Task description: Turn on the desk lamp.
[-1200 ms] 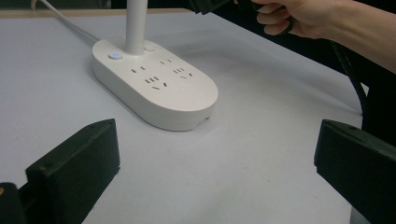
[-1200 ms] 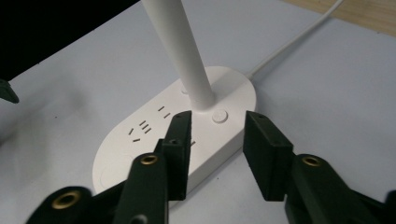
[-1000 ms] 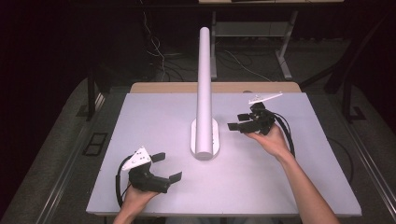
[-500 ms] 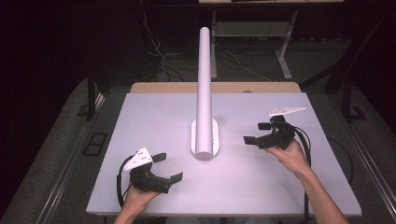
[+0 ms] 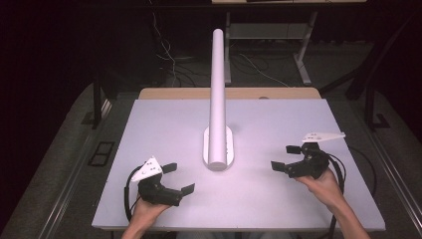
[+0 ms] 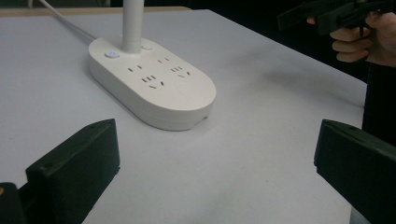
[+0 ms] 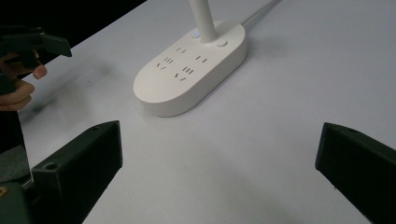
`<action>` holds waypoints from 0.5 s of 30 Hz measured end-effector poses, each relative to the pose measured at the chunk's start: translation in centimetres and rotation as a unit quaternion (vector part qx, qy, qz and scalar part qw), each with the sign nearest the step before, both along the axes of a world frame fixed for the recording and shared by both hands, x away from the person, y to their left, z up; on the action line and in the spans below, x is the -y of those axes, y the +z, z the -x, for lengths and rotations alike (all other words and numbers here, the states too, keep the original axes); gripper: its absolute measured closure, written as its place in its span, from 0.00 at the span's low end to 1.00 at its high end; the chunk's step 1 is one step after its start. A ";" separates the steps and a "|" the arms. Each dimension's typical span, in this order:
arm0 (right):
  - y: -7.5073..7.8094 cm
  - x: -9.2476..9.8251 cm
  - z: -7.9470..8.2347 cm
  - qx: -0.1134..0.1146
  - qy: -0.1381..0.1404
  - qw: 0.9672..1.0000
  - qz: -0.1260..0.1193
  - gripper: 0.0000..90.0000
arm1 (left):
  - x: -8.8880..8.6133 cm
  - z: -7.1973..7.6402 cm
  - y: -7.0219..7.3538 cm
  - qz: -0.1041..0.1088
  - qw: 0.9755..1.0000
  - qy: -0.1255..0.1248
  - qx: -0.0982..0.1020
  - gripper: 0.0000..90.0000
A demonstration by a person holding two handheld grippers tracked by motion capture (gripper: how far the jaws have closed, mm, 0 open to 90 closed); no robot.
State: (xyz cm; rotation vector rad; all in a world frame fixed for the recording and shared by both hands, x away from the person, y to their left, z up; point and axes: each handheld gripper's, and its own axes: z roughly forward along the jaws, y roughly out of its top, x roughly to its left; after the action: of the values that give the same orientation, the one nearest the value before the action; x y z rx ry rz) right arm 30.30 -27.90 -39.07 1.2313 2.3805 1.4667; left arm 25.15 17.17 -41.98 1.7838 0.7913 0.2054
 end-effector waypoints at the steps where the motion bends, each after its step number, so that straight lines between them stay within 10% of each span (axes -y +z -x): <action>1: -0.2 0.2 0.3 0.000 -0.002 1.000 -0.003 0.00 | 0.0 0.0 0.0 0.000 1.000 0.000 0.000 0.00; 15: -2.1 1.7 4.3 0.001 -0.024 1.000 -0.013 0.00 | 0.1 0.0 0.0 -0.002 1.000 0.000 0.001 0.00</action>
State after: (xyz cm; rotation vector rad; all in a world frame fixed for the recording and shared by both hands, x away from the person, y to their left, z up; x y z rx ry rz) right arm 26.04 -29.63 -41.19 1.2822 2.3215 1.4887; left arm 25.16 17.09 -42.00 1.7871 0.7902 0.2084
